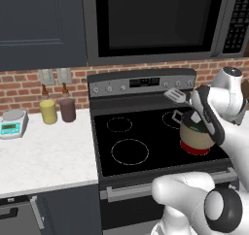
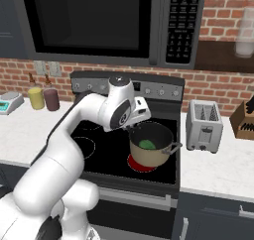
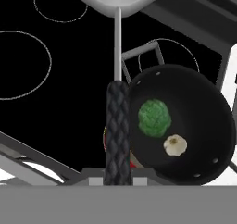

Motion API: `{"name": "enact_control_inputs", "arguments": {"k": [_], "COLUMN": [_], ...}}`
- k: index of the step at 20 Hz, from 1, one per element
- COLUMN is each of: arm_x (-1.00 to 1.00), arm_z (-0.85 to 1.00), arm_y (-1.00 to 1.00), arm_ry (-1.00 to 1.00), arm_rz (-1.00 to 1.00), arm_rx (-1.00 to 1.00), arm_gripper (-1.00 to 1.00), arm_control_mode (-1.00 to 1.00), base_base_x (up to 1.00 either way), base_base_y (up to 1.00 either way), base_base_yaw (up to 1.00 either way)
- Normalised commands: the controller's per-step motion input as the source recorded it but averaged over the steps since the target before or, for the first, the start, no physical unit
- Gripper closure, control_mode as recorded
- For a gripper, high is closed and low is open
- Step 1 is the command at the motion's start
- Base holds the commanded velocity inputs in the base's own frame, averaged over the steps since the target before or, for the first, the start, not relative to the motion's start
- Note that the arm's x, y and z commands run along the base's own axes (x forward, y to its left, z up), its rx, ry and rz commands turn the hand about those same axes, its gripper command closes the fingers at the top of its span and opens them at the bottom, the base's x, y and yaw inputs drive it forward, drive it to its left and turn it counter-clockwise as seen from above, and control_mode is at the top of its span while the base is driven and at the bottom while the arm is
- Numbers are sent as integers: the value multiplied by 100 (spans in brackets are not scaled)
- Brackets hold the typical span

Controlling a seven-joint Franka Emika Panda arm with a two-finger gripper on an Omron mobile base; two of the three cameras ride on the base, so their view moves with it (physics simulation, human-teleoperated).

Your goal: Put the garlic and broccoli in the pot. Retrieve the spatula and lightly stir the vegetables in the pot.

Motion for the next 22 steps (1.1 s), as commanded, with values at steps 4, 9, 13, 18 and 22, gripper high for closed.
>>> {"name": "enact_control_inputs", "arguments": {"k": [4, 9, 13, 18, 22], "arm_x": [22, 38, 19, 1, 0], "arm_z": [0, 0, 0, 0, 0], "arm_y": [-54, -48, -35, -5, -11], "arm_ry": [0, 2, 9, 12, 7], "arm_rz": [-7, -3, 0, 0, 7], "arm_rx": [-7, -13, -28, -37, -31], "arm_gripper": [100, 100, 100, 100, 100], "arm_control_mode": [-100, -100, -100, -100, -100], "base_base_x": [0, 0, 0, 0, 0], "base_base_y": [0, 0, 0, 0, 0], "base_base_yaw": [0, 0, 0, 0, 0]}}
